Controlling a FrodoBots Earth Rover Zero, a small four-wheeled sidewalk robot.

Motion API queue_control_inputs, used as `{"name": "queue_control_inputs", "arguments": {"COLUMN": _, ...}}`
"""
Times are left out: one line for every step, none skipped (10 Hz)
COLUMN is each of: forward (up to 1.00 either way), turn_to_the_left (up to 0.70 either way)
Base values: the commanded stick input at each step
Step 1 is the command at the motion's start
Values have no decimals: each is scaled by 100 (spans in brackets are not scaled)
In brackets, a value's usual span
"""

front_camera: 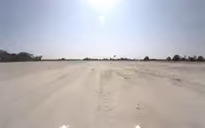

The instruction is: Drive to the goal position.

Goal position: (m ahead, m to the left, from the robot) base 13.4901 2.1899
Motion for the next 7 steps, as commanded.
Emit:
{"name": "queue_control_inputs", "arguments": {"forward": 70, "turn_to_the_left": 0}}
{"name": "queue_control_inputs", "arguments": {"forward": 70, "turn_to_the_left": 0}}
{"name": "queue_control_inputs", "arguments": {"forward": 70, "turn_to_the_left": 0}}
{"name": "queue_control_inputs", "arguments": {"forward": 70, "turn_to_the_left": 5}}
{"name": "queue_control_inputs", "arguments": {"forward": 70, "turn_to_the_left": 13}}
{"name": "queue_control_inputs", "arguments": {"forward": 70, "turn_to_the_left": 20}}
{"name": "queue_control_inputs", "arguments": {"forward": 70, "turn_to_the_left": 28}}
